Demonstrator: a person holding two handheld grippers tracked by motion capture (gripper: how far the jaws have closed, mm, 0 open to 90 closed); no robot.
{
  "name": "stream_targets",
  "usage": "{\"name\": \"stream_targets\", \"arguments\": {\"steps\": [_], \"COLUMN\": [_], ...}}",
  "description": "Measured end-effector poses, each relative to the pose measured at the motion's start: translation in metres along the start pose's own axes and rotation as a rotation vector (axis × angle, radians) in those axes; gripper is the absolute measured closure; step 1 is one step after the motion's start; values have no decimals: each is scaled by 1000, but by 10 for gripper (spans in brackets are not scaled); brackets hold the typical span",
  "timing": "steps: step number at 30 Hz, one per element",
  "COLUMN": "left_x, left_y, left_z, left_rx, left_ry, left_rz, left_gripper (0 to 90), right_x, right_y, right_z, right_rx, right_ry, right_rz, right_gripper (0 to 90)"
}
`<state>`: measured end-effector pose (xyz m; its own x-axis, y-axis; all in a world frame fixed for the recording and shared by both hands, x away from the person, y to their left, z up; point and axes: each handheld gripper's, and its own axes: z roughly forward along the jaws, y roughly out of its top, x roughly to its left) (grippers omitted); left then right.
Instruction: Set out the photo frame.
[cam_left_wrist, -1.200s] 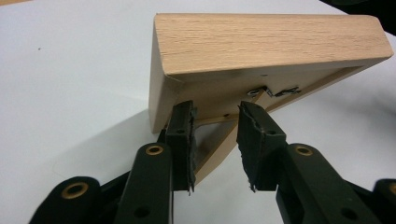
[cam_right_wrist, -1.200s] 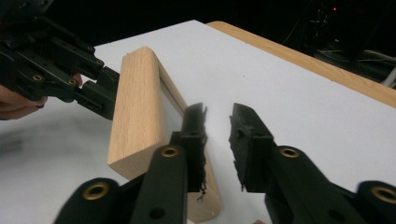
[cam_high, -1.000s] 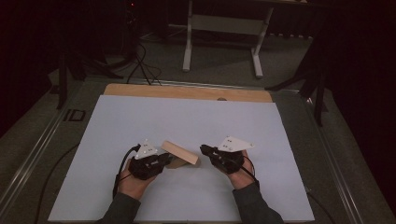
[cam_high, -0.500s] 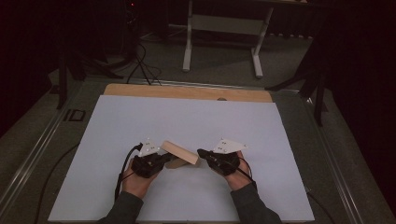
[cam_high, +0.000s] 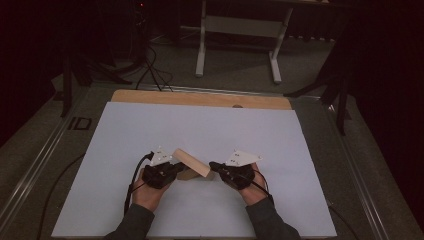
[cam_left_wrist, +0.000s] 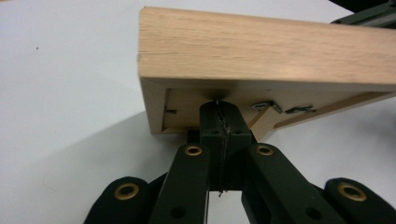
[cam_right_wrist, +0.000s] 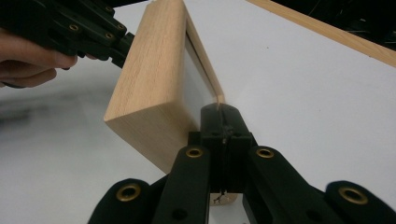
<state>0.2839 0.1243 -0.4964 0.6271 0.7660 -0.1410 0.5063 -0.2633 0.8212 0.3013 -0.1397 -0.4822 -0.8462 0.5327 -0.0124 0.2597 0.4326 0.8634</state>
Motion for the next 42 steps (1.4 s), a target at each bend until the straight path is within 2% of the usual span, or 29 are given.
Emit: {"name": "stream_targets", "arguments": {"steps": [16,34,42], "left_x": [-7,-19,-20], "left_y": [4,3,1], "left_z": [-6,-2,0], "left_rx": [-18,-2,6], "left_ry": [-19,-48,-51], "left_rz": [17,39,36], "left_gripper": [897,897,897], "right_x": [4,8,9], "right_y": [0,-1,-3], "right_z": [2,6,9], "right_rx": [9,20,30], "right_ry": [8,18,22], "right_rz": [-10,-19,-21], "right_gripper": [897,897,897]}}
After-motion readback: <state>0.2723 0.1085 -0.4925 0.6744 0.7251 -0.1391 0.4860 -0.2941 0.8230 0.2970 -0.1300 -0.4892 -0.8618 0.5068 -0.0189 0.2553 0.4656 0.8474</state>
